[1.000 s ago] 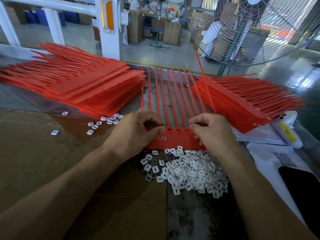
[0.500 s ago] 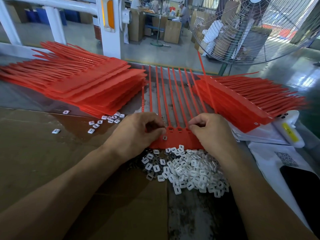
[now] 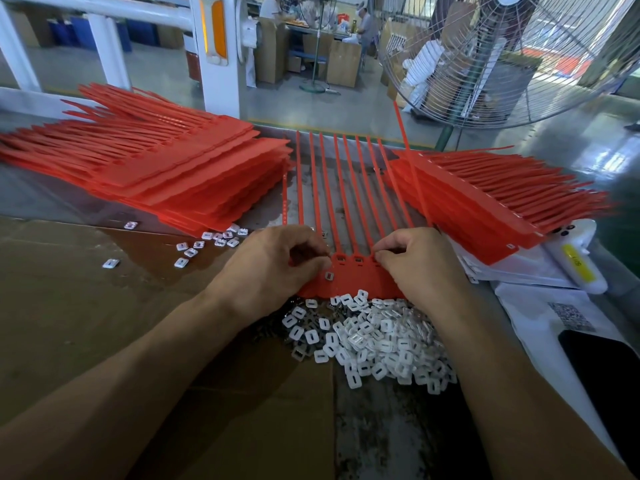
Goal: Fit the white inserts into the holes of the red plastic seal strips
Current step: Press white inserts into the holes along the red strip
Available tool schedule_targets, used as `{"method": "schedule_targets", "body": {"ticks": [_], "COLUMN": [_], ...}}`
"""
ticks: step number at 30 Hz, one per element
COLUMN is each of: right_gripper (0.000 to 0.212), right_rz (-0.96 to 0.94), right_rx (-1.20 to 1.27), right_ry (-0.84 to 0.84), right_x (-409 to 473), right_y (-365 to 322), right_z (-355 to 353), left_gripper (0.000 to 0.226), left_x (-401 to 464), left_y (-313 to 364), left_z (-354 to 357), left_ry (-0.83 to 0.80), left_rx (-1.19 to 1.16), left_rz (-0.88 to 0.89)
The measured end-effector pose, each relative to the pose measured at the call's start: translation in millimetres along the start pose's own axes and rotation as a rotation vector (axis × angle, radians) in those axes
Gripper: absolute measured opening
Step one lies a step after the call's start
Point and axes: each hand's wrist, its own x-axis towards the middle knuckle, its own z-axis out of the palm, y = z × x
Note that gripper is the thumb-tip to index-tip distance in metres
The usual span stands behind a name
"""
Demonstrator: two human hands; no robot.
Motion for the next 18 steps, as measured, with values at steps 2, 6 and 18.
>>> {"method": "schedule_targets", "body": {"ticks": [2,6,18], "right_gripper": [0.016,0.012,0.019], "right_rz": [0.012,0.024,-0.026], "right_rx": [-0.001,0.024,-0.059], "right_ry": [0.002,0.008,-0.011], "right_x": [0.4,0.5,-4.4], "right_y": [0.9,5.6,5.8], "right_z": [0.5,-2.0,-8.1], "left_gripper": [0.011,0.01,0.009], "left_x": [0.2,-0.4,0.8], "left_y": [0.4,0.7,-1.1], "left_z": [0.2,0.3,-0.9], "left_ry": [-0.003,-0.003,-0.001], "left_rx": [-0.002,-0.001,0.014], "left_rz": [-0.002,-0.004,-0.015]}}
